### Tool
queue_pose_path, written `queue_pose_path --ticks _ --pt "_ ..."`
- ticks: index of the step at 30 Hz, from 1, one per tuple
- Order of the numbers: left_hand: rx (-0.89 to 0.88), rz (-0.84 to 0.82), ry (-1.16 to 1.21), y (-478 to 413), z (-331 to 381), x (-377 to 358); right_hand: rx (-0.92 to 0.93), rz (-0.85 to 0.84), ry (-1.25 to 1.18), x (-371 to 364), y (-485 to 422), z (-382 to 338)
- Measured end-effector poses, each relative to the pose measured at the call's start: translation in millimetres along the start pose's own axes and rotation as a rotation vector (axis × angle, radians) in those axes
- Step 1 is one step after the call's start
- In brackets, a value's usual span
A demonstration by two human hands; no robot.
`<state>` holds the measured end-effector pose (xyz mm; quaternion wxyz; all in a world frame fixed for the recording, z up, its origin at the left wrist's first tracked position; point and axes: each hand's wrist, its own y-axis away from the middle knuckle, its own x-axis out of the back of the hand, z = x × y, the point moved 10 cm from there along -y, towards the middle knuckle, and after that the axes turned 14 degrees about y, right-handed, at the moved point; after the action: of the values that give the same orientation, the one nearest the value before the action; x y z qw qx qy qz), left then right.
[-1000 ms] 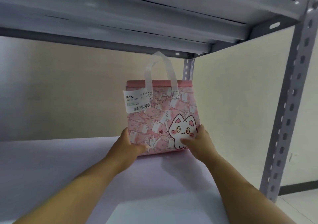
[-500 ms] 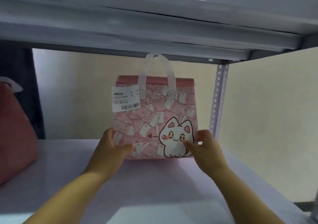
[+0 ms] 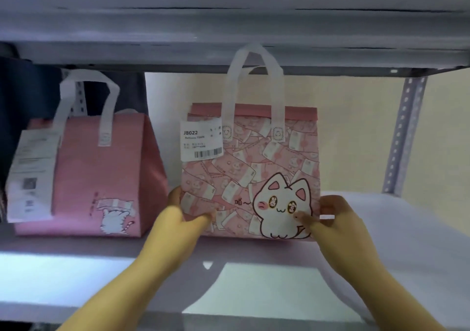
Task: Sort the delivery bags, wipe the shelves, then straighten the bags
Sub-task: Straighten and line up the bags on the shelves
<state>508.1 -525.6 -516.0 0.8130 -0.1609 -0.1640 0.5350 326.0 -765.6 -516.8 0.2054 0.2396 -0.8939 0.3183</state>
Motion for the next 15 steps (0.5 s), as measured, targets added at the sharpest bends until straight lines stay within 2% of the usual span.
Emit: queue_pose_path --ticks 8,15 --pt "0.008 0.002 0.060 5.3 -14.2 22.0 0.022 0.008 0.046 -19.0 18.6 -17.9" --pt "0.039 0.018 -0.003 -3.6 -30.2 36.1 0.046 -0.035 0.067 -32.2 18.7 -29.7"
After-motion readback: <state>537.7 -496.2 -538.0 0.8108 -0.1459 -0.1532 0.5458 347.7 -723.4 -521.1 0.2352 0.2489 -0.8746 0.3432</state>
